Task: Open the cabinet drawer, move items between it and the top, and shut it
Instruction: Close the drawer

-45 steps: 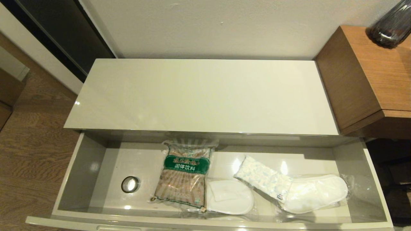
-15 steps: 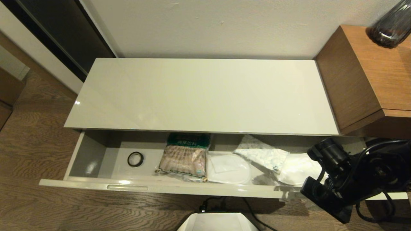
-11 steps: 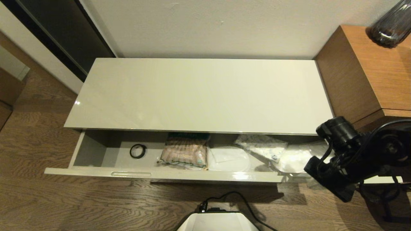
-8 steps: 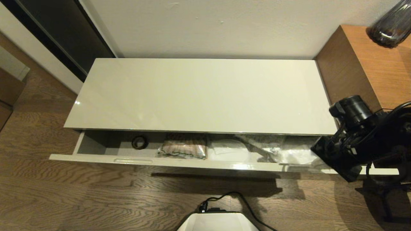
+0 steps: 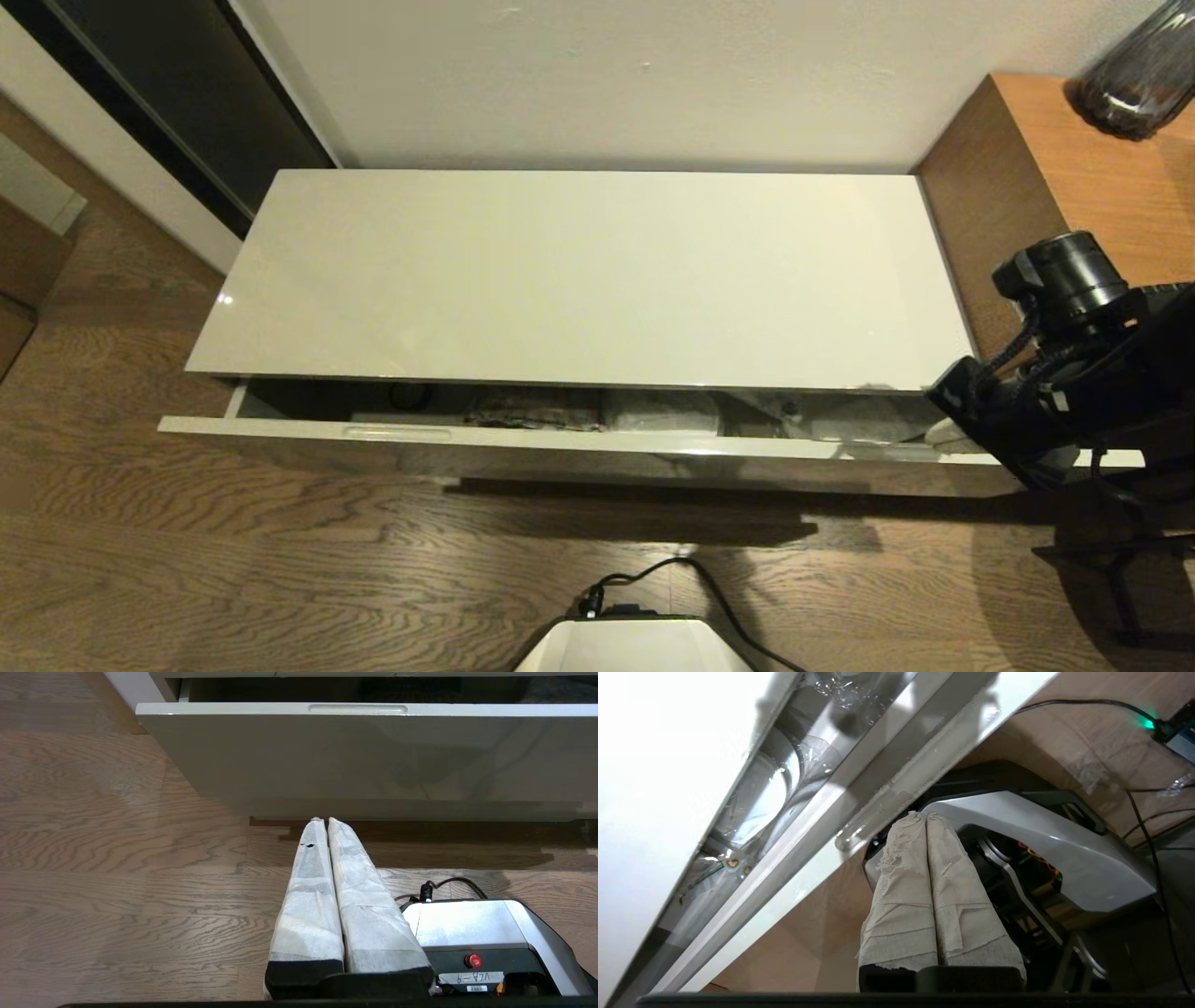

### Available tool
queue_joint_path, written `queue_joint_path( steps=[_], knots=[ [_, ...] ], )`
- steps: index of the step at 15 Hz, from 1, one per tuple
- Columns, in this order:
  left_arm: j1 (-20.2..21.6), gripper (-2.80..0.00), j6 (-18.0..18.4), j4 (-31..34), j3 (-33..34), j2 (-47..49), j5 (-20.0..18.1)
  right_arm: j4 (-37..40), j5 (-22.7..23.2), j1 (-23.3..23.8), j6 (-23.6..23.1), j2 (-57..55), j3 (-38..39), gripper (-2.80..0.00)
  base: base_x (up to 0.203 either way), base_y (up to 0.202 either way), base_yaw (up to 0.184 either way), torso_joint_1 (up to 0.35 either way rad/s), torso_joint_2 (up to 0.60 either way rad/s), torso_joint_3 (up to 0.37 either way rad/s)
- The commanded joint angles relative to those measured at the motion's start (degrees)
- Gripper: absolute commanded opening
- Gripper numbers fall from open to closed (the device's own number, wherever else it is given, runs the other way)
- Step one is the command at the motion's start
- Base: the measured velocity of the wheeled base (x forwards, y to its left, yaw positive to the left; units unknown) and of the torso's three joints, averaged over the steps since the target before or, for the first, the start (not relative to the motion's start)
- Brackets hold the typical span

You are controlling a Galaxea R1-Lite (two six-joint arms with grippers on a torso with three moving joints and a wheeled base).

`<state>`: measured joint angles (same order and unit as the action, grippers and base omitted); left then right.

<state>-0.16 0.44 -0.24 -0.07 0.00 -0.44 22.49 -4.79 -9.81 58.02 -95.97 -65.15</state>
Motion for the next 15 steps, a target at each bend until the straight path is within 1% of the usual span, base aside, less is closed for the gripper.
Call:
queue_joint_path(
  steps=[1, 3, 4, 6, 8, 11, 15],
  knots=[
    [0.0, -2.8, 0.0, 0.0, 0.0, 0.0, 0.0, 1.5, 0.1, 0.0, 0.2, 2.9, -0.7, -2.8, 0.0, 0.0, 0.0, 0.0, 0.0, 0.0],
    [0.0, -2.8, 0.0, 0.0, 0.0, 0.0, 0.0, 2.8, 0.4, -0.1, 0.1, 3.4, -1.3, -2.8, 0.0, 0.0, 0.0, 0.0, 0.0, 0.0],
    [0.0, -2.8, 0.0, 0.0, 0.0, 0.0, 0.0, 3.1, 0.7, -0.1, -0.8, 3.1, -0.4, -2.8, 0.0, 0.0, 0.0, 0.0, 0.0, 0.0],
    [0.0, -2.8, 0.0, 0.0, 0.0, 0.0, 0.0, 2.7, 1.0, -0.1, -2.4, -1.4, 1.3, -2.8, 0.0, 0.0, 0.0, 0.0, 0.0, 0.0],
    [0.0, -2.8, 0.0, 0.0, 0.0, 0.1, 0.0, 2.0, 1.1, -0.1, -2.6, -7.4, 2.5, -2.8, 0.0, 0.0, 0.0, 0.0, 0.0, 0.0],
    [0.0, -2.8, 0.0, 0.0, 0.0, 0.0, 0.0, -2.2, 1.0, -0.1, -2.7, -12.0, 0.6, -2.8, 0.0, 0.0, 0.0, 0.0, 0.0, 0.0],
    [0.0, -2.8, 0.0, 0.0, 0.0, 0.0, 0.0, -2.7, 0.9, 0.1, -2.6, -13.4, -2.9, -2.8, 0.0, 0.0, 0.0, 0.0, 0.0, 0.0]
  ],
)
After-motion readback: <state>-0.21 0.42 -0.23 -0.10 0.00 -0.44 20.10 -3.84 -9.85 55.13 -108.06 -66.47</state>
